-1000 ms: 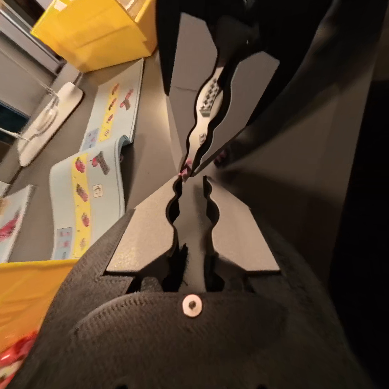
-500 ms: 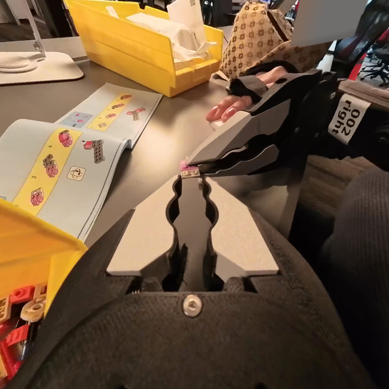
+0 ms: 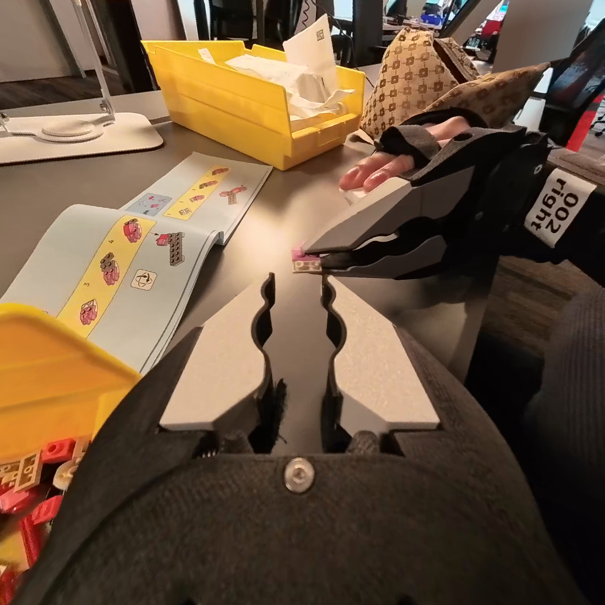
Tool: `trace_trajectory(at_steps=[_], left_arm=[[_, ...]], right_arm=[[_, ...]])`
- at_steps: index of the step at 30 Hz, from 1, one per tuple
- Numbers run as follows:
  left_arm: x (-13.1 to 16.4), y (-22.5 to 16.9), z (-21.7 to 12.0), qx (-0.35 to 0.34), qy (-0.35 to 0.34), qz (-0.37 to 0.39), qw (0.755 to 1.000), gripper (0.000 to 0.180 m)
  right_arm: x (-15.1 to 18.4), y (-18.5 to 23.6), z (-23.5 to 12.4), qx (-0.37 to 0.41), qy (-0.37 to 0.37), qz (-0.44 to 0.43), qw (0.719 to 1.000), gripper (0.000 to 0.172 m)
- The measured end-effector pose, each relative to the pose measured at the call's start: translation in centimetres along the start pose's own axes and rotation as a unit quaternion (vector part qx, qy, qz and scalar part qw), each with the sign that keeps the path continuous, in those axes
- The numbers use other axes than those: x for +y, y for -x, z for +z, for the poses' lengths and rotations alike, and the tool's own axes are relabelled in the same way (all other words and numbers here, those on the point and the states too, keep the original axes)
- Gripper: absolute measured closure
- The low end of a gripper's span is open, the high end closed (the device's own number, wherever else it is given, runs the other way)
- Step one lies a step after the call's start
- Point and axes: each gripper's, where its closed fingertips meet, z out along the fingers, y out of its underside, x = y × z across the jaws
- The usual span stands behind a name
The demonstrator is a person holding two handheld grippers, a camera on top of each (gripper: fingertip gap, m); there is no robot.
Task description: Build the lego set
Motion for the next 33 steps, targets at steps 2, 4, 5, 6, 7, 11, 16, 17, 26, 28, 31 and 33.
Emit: trace_trajectory(at_steps=[2,4,5,6,7,11,16,17,26,28,31,33], left_arm=[[-0.2,-0.1,-0.1,0.004,-0.006,-0.001,1.000,0.153],[-0.3,-0.2,-0.1,0.008,-0.008,-0.002,1.000,0.154],[-0.3,-0.4,-0.1,0.010,-0.008,0.000,1.000,0.156],[-0.3,-0.5,0.0,0.010,-0.009,0.003,1.000,0.159],[-0.4,-0.6,0.0,0.009,-0.011,0.008,1.000,0.164],[-0.6,-0.3,0.0,-0.009,-0.015,0.015,1.000,0.168],[-0.8,-0.2,-0.2,-0.006,-0.021,0.009,1.000,0.154],[-0.8,-0.3,-0.2,-0.004,-0.020,0.011,1.000,0.156],[-1.1,-0.4,-0.4,-0.004,-0.027,0.015,1.000,0.158],[-1.1,-0.5,-0.4,-0.001,-0.024,0.017,1.000,0.164],[-0.9,-0.4,-0.3,-0.005,-0.014,0.019,1.000,0.165],[-0.6,-0.3,-0.3,-0.005,-0.006,0.016,1.000,0.165]], right_arm=[[0.0,-0.2,0.0,0.007,0.000,-0.007,1.000,0.166],[0.0,-0.3,0.0,0.013,0.001,-0.012,1.000,0.166],[0.0,-0.3,0.0,0.014,0.002,-0.015,1.000,0.166],[0.0,-0.3,0.0,0.016,0.003,-0.017,1.000,0.166],[0.1,-0.3,0.0,0.017,0.005,-0.019,1.000,0.166],[0.1,-0.5,-0.1,0.026,0.007,-0.032,0.999,0.166],[0.1,-0.6,-0.1,0.030,0.007,-0.035,0.999,0.166],[0.1,-0.6,-0.1,0.029,0.008,-0.035,0.999,0.166],[0.0,-0.2,0.0,0.025,0.005,-0.049,0.998,0.166],[0.0,-0.1,0.0,0.025,0.005,-0.050,0.998,0.166],[0.0,0.0,0.0,0.022,0.005,-0.051,0.998,0.166],[0.1,0.3,0.1,0.017,0.005,-0.050,0.999,0.166]])
